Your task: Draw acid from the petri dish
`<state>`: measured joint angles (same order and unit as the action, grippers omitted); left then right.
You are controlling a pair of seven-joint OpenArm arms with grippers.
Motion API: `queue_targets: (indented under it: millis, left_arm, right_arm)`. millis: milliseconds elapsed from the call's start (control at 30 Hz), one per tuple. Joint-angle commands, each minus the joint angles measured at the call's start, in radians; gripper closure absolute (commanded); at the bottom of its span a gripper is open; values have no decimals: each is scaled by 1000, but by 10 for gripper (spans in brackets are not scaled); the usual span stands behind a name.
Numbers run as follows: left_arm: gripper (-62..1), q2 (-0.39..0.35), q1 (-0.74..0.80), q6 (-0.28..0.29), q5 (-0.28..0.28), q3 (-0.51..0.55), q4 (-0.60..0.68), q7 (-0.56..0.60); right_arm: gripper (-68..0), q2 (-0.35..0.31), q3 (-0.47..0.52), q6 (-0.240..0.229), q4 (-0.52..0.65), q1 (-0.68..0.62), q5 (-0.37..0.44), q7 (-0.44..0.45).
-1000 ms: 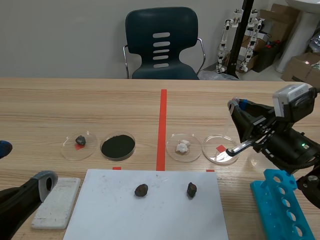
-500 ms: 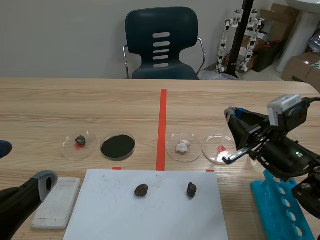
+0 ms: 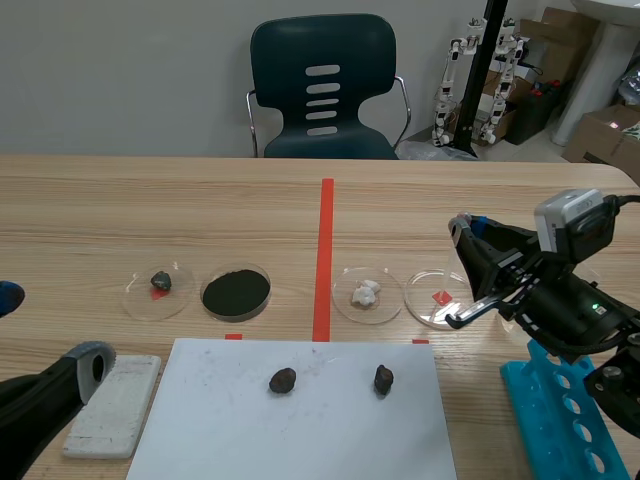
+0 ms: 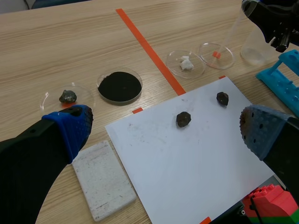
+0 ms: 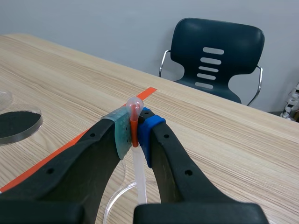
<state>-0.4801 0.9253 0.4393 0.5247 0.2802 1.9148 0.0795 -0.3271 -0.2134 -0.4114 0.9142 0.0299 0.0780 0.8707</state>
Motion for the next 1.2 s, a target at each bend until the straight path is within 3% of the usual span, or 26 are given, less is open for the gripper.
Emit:
queue_targets:
  millis: [0, 467, 567, 1167]
  left_arm:
    - [-623, 0, 2, 1, 11, 8, 16, 14]
    - [-623, 0, 2, 1, 11, 8, 16, 14]
    - [-623, 0, 2, 1, 11, 8, 16, 14]
    - [-623, 0, 2, 1, 11, 8, 16, 14]
  right_arm:
    - [-13, -9, 6, 0, 13, 8, 11, 12]
    - [-25, -11, 7, 0, 13, 1, 11, 19]
    - [-55, -11, 7, 0, 13, 1, 11, 20]
    - [-55, -11, 7, 0, 13, 1, 12, 27]
